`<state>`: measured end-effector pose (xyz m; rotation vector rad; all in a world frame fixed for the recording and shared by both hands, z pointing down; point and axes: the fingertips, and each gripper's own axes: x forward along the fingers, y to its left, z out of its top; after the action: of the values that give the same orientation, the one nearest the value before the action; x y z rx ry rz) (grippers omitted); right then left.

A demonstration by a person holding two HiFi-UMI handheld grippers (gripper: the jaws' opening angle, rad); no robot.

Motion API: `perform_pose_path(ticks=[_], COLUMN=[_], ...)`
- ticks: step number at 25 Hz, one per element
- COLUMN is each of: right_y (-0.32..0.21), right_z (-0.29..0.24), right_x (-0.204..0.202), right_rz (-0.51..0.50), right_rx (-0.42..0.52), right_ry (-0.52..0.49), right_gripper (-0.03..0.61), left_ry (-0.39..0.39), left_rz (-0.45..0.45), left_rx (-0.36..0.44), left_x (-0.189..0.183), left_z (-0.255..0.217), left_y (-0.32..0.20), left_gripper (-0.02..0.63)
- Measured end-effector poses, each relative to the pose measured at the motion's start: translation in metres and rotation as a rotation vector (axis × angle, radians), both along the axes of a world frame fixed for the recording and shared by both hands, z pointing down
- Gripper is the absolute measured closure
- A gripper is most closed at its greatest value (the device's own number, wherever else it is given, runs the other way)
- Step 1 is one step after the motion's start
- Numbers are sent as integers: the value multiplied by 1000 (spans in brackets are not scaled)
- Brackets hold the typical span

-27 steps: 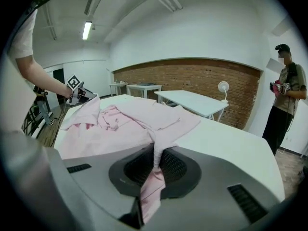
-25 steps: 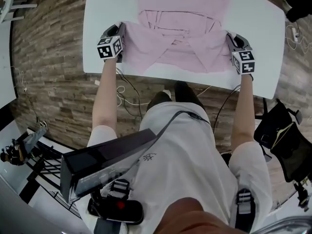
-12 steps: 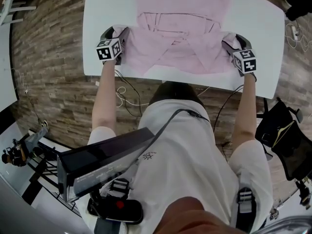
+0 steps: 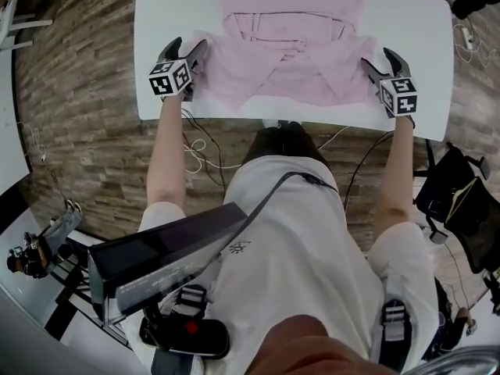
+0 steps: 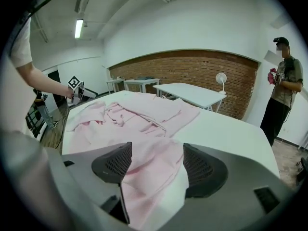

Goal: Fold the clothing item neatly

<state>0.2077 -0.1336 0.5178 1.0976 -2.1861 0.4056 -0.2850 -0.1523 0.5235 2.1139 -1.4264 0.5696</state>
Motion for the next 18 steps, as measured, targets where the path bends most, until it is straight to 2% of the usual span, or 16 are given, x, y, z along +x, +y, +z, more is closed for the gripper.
perform_pose_path(ticks=[5, 6, 8, 9, 10, 11, 12, 15, 18], right_y=[32, 38, 50, 56, 61, 67, 73, 95, 118], right_z=[-3, -4, -6, -9, -12, -14, -17, -18, -6], right_x=[-23, -27, -35, -39, -42, -46, -50, -67, -78], right_rz=[-10, -14, -20, -21, -21, -22, -26, -57, -79], right_rx=[9, 10, 10, 12, 16, 20, 22, 10, -17], right_ry=[-30, -31, -46, -60, -75, -88, -99, -112, -53], right_gripper=[264, 264, 265, 265, 286, 352, 376, 379, 379], left_ry=[17, 21, 23, 22, 19, 17, 20, 42, 54], left_rz=[38, 50, 75, 88, 102, 118, 135, 179, 200], left_rx=[64, 77, 105, 114, 120, 123, 123, 118, 108], left_x=[8, 12, 20, 25, 30, 36, 43, 64, 79], left_z=[-23, -27, -36, -39, -42, -43, -44, -43, -37], left_y=[9, 12, 21, 26, 32, 38, 44, 63, 82], left_gripper=[281, 311, 438, 480, 528, 568, 603, 611, 612])
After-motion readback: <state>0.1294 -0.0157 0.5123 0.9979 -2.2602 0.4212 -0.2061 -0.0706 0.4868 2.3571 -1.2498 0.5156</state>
